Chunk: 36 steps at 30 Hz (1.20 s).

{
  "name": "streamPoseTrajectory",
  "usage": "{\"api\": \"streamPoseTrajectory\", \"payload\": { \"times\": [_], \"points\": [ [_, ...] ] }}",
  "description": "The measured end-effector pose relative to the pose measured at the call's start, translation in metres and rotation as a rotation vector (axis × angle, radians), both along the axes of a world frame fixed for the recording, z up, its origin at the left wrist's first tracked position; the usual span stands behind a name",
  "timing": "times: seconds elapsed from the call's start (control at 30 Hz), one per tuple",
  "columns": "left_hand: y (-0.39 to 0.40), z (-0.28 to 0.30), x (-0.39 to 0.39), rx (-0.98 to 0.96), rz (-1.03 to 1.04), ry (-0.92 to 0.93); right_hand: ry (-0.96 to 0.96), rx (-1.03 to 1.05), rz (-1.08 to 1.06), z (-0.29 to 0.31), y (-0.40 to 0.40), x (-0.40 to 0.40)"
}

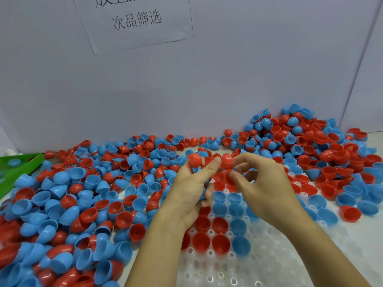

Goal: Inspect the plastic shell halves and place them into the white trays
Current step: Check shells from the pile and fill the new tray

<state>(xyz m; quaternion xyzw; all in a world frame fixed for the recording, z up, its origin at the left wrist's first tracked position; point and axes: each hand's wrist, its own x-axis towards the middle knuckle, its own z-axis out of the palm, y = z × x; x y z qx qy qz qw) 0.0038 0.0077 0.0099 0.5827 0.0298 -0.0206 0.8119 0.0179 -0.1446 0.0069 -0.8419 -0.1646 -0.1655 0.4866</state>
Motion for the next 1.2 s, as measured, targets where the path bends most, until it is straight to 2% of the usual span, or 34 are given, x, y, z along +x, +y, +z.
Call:
{"api": "streamPoseTrajectory", "payload": {
  "times": [0.13, 0.33, 0.47, 0.57, 0.63, 0.73, 0.83, 0.93, 1.07, 1.2],
  "points": [
    [0.001, -0.001, 0.001, 0.05, 0.013, -0.018, 0.022, -0.066, 0.067, 0.001, 0.001, 0.0],
    [0.006, -0.001, 0.001, -0.095, -0.088, -0.026, 0.097, 0.043, 0.197, 0.007, -0.004, -0.002],
    [0.005, 0.0, 0.0, -0.107, -0.142, -0.009, 0.068, 0.048, 0.165, 0.012, -0.009, -0.004],
    [0.003, -0.001, 0.001, -0.062, -0.087, 0.028, 0.04, -0.067, 0.107, 0.017, -0.019, -0.004],
    [0.003, -0.001, 0.001, -0.039, -0.062, 0.044, 0.086, -0.205, 0.108, 0.024, -0.03, -0.005],
    [0.004, -0.002, 0.001, -0.032, -0.03, 0.066, 0.268, -0.432, 0.149, 0.034, -0.049, -0.008],
    [0.001, -0.004, 0.004, -0.022, 0.017, 0.096, 0.46, -0.559, 0.198, 0.039, -0.057, -0.013],
    [-0.001, -0.004, 0.005, -0.001, 0.045, 0.128, 0.574, -0.696, 0.203, 0.035, -0.053, -0.017],
    [-0.002, -0.002, 0.005, -0.021, 0.033, 0.157, 0.584, -0.868, 0.132, 0.025, -0.036, -0.021],
    [-0.004, 0.001, 0.004, -0.064, -0.002, 0.167, 0.554, -0.95, 0.091, 0.019, -0.024, -0.024]
  ]
}}
